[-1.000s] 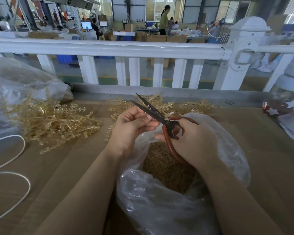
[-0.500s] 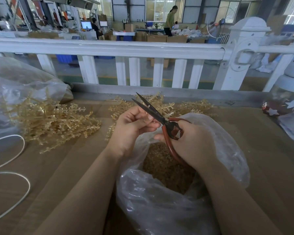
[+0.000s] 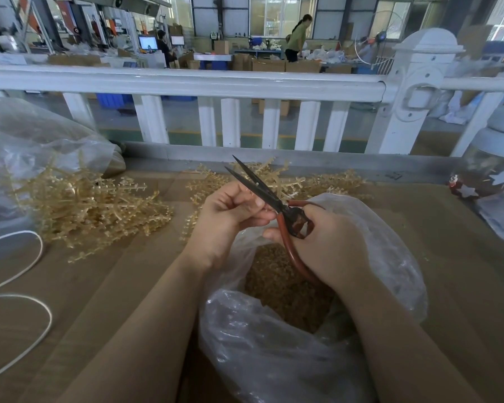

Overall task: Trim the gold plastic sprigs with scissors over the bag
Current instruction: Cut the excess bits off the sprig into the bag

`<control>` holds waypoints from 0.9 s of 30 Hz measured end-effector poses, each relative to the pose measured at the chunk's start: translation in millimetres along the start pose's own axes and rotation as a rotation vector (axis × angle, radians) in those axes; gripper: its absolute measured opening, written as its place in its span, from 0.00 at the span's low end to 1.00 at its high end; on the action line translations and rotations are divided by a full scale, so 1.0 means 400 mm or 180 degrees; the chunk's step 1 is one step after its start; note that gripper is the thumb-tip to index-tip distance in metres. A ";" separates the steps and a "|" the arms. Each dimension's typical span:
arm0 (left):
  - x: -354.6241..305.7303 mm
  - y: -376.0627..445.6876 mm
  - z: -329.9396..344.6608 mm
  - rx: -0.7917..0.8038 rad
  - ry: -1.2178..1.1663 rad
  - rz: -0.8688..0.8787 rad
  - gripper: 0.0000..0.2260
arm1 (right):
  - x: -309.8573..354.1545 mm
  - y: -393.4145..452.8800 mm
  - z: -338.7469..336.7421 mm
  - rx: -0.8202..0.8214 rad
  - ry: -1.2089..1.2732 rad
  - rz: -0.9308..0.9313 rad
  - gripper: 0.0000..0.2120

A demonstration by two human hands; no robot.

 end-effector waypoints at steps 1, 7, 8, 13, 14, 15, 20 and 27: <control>-0.001 0.000 0.000 -0.0008 0.0036 0.0014 0.06 | -0.001 0.000 0.000 0.0009 -0.0023 0.0004 0.37; 0.001 0.001 0.001 -0.0036 0.0170 0.0049 0.06 | -0.008 0.001 0.000 0.0020 -0.0149 0.0039 0.39; 0.001 0.002 0.000 -0.0044 0.0189 0.0056 0.06 | -0.006 0.001 -0.001 -0.0005 -0.0160 0.0015 0.39; 0.000 0.000 -0.003 -0.0045 0.0192 0.0084 0.07 | -0.002 0.000 -0.004 -0.0065 -0.0145 -0.0070 0.39; 0.001 0.000 -0.003 -0.0057 0.0199 0.0077 0.07 | -0.003 0.001 -0.003 -0.0072 -0.0121 -0.0069 0.39; 0.003 0.001 -0.004 -0.0063 0.0183 0.0058 0.06 | -0.005 0.001 -0.003 -0.0075 -0.0097 -0.0064 0.39; 0.008 0.002 -0.007 -0.0144 -0.0040 -0.0107 0.07 | -0.015 0.002 0.005 -0.0021 -0.0156 -0.0012 0.34; 0.016 0.002 -0.015 -0.0255 -0.0131 -0.0247 0.07 | -0.042 -0.003 0.014 -0.0006 0.0629 0.0629 0.24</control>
Point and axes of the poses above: each hand's wrist, its own y-axis towards the middle knuckle, its own z-axis out of the palm, x = y × z, the point moved 7 cm from there along y, towards the middle knuckle, and after that the axes turned 11 degrees about -z, right-handed, at the moved point
